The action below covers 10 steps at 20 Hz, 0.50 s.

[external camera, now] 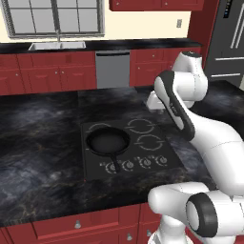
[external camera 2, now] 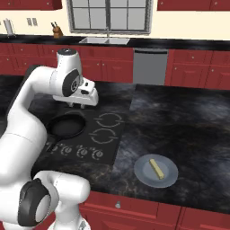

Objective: Pick up the butter stick and place it in the pan. Then turn on the burner for the pan.

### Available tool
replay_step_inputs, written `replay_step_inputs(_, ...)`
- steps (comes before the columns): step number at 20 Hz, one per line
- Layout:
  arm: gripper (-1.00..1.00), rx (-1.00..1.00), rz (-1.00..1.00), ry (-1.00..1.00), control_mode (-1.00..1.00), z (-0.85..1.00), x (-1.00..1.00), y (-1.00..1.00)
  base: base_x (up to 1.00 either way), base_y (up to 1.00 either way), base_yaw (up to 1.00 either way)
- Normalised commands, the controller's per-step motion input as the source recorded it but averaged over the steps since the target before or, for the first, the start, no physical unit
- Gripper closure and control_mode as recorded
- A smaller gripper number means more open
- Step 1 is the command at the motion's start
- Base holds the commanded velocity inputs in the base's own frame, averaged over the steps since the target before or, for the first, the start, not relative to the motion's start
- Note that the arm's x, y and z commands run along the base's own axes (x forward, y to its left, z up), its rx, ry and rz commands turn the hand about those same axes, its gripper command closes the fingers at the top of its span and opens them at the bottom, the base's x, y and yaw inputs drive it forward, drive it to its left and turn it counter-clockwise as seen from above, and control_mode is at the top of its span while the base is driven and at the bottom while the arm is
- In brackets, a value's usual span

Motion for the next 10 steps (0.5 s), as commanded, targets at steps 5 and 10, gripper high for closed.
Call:
replay_step_inputs(5,-1.0,0.04,0.0,-0.13,-1.0,-0.2,-0.31,-0.47,0.0,0.0,0.0)
replay_step_inputs(10,-1.0,-0.02,0.0,-0.02,-1.0,-0.48,-0.14,-0.63,0.0,0.0,0.0)
